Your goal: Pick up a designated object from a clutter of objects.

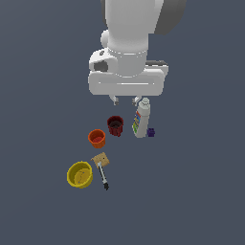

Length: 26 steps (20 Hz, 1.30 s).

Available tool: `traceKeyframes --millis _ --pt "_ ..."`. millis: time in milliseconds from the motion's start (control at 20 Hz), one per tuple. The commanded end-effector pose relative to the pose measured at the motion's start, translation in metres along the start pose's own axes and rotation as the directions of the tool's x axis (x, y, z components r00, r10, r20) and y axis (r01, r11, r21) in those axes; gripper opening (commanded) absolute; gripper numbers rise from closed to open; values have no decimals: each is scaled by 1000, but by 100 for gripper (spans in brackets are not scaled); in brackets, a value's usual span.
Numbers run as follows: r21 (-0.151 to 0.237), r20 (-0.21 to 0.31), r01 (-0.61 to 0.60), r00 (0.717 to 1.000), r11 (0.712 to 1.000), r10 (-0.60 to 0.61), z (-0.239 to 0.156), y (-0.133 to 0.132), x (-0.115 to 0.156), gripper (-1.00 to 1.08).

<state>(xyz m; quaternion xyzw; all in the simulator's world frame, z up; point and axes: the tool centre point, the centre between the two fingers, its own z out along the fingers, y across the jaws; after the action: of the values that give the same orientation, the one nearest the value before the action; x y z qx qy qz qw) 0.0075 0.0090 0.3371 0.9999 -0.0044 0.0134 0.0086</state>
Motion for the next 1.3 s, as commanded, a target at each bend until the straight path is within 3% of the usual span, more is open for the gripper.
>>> traceKeyframes --millis 0,500,1250 --pt "5 5 -9 1000 1000 9 3 4 4 28" --pt "42 46 -86 995 995 84 33 38 41 28" --pt "110 139 -268 958 957 252 132 135 102 28"
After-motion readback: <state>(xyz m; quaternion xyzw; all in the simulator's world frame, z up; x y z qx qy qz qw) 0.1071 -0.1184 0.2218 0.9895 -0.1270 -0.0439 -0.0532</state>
